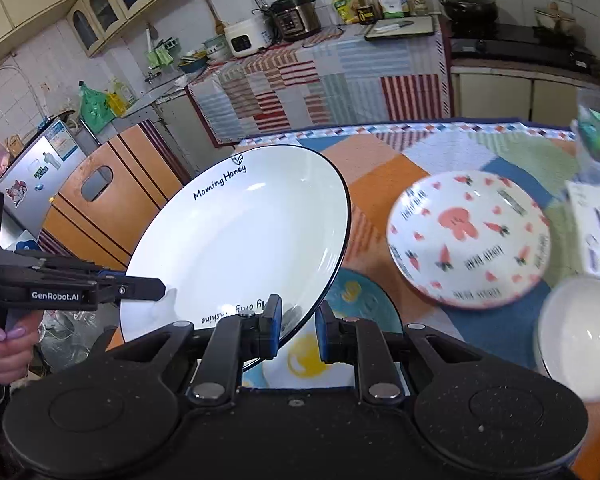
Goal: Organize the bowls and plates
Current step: 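Carry the white plate with both tools and lower it onto the blue egg plate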
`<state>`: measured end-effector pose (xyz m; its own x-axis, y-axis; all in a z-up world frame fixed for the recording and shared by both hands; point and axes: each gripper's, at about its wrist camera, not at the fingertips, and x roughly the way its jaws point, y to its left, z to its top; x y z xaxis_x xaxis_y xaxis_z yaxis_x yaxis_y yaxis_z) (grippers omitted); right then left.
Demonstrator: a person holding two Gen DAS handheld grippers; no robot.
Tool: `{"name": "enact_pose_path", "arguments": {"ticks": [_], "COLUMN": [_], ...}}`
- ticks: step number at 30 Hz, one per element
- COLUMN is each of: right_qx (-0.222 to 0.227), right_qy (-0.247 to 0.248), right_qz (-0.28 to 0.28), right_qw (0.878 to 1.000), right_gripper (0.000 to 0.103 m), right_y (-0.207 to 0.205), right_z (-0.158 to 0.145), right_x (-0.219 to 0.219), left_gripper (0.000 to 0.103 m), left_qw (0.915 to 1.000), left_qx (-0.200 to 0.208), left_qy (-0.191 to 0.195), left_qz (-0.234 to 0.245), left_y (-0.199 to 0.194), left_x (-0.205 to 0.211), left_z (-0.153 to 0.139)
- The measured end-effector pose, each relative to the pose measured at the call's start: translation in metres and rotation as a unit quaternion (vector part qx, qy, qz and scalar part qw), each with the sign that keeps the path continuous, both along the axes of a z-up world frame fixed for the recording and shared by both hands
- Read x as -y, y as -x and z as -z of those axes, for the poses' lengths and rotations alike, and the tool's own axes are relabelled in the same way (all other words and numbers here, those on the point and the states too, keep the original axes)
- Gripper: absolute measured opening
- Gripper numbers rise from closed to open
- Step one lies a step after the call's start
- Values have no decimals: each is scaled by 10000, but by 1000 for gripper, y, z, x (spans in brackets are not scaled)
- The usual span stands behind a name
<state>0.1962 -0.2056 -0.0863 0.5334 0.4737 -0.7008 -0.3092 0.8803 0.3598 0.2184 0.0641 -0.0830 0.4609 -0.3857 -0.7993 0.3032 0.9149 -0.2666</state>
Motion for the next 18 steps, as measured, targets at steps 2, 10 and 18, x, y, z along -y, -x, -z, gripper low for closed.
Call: {"name": "enact_pose_path", "arguments": {"ticks": [2, 10, 18], "right_qx": [-45, -232, -483], "right_qy": [18, -134, -58], "right_qz": [46, 277, 316], "right_qw": [10000, 9993, 9983], "right_gripper": [22, 23, 23], "right_y": [9, 35, 34], "right_z": [2, 32, 67], "right_x": [6, 25, 30], "left_gripper": [24, 24, 24], "left_qw": [9999, 9988, 9968], "left_qx": [-88, -391, -671], "left_qy": [-22, -103, -207], "left_qz": [67, 273, 382], "left_y": [4, 9, 4], "left_x": [6, 24, 33], "left_z": [4, 37, 68]}}
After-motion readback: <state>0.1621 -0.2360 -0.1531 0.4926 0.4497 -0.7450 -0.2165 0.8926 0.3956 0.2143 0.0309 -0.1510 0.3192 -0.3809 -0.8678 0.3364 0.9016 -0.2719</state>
